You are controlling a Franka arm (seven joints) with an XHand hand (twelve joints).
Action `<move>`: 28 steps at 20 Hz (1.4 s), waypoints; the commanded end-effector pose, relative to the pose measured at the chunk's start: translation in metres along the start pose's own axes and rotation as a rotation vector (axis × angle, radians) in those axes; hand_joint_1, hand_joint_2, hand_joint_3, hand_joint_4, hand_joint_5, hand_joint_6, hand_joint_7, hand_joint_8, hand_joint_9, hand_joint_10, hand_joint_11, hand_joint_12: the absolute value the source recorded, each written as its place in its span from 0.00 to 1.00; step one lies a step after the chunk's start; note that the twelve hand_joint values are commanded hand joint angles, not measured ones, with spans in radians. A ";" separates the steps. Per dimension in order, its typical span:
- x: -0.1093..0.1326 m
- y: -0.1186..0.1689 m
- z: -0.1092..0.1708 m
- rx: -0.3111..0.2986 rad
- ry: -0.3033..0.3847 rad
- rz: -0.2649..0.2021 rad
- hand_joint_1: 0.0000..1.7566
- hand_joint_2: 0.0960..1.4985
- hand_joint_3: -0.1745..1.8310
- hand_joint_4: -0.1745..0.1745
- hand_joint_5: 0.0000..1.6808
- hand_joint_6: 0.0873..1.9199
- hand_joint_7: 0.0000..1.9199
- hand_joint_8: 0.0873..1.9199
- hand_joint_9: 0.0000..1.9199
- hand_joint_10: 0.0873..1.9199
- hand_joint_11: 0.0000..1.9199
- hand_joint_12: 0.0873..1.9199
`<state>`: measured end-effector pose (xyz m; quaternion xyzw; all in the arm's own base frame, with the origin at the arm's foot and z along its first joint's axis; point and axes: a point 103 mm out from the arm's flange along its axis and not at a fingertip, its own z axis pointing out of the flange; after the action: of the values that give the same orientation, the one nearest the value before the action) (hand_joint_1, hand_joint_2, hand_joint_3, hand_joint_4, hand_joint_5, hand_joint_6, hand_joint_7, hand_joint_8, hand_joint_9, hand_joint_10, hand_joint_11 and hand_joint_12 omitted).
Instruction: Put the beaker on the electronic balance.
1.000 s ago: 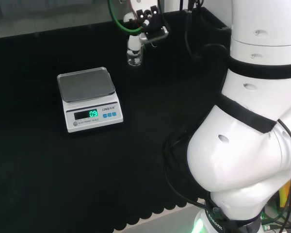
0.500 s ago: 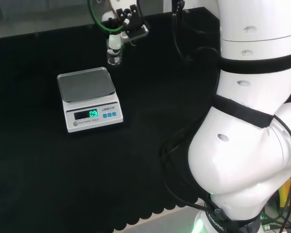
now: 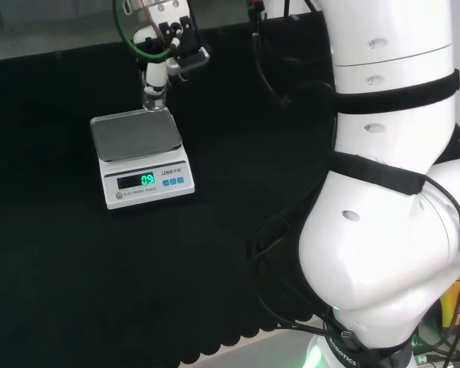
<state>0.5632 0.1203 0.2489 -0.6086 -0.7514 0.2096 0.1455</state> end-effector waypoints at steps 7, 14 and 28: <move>0.035 0.029 0.028 0.008 0.057 -0.078 0.64 0.39 0.46 0.00 0.53 0.37 0.54 0.38 0.76 0.04 0.84 0.24; 0.047 0.040 0.036 0.033 0.047 -0.094 0.64 0.39 0.46 0.00 0.53 0.37 0.54 0.38 0.76 0.03 0.84 0.24; 0.049 0.050 0.043 0.095 -0.040 -0.051 0.65 0.38 0.46 0.00 0.52 0.37 0.54 0.38 0.76 0.03 0.83 0.24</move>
<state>0.5761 0.1730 0.1854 -0.5741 -0.7647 0.2364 0.1725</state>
